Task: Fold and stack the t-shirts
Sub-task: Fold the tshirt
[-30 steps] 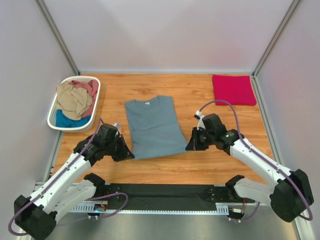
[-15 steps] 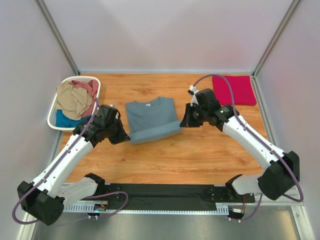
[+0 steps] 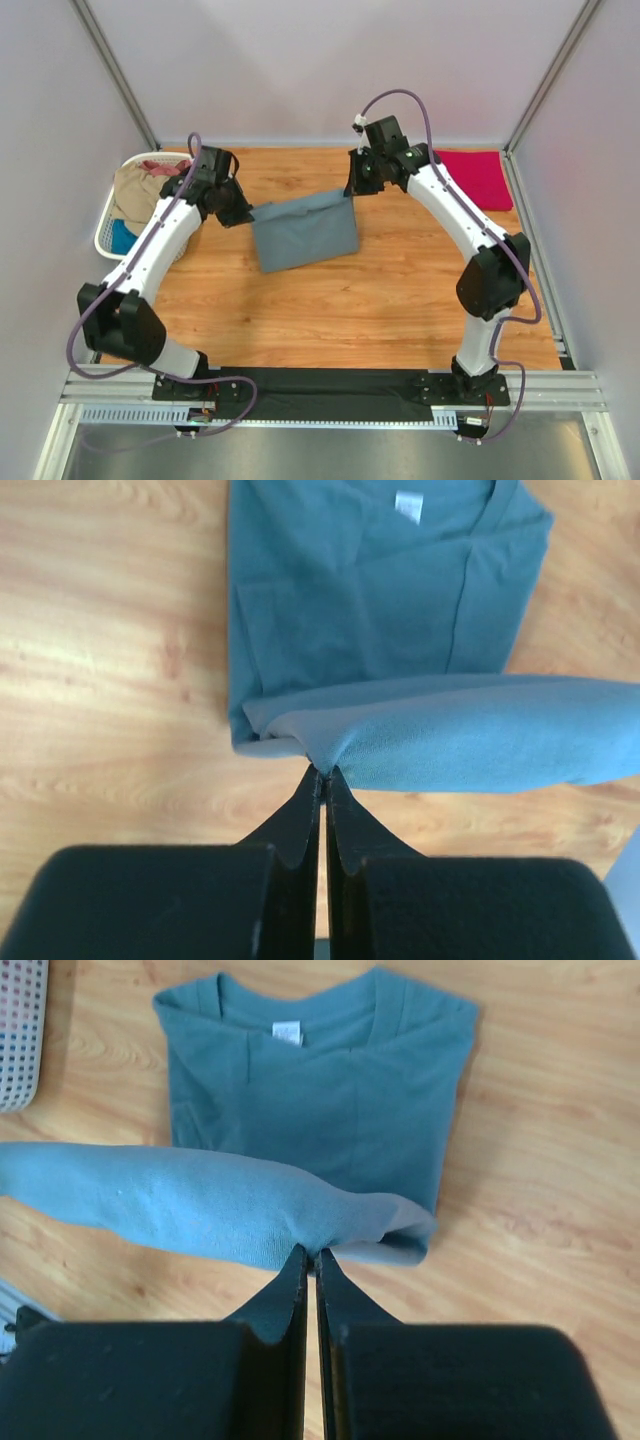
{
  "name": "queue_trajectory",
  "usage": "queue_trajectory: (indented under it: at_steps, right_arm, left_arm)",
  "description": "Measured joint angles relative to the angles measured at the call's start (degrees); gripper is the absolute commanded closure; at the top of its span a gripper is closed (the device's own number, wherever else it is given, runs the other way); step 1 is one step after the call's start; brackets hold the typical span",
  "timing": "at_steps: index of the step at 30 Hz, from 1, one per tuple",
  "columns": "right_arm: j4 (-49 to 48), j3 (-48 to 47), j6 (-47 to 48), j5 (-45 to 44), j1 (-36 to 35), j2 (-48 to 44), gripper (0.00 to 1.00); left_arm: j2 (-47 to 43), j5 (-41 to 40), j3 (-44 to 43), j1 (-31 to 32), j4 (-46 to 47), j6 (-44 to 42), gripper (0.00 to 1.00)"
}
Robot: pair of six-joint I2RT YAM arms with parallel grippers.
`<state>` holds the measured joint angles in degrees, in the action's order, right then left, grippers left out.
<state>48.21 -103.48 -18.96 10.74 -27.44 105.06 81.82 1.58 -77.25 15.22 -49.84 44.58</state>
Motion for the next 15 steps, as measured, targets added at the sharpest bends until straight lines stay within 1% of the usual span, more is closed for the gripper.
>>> queue_trajectory:
  at_steps: [4,7,13,15]
  right_arm:
    - [0.94,-9.31,0.83,0.94,1.81,8.15,0.99]
    - [0.35,-14.01,0.81,2.47,3.06,13.09,0.98]
    - [-6.73,-15.85,-0.15,8.76,5.11,19.65,0.97]
    - [-10.58,-15.85,-0.61,10.82,5.42,21.59,0.94]
  left_arm:
    - [8.87,-0.24,-7.41,-2.12,0.55,-1.46,1.00]
    - [14.14,-0.17,-10.73,-3.54,1.05,-2.16,1.00]
    - [22.69,0.31,-14.99,-6.71,2.27,-3.02,1.00]
    - [24.98,0.52,-16.02,-7.50,2.93,-3.28,1.00]
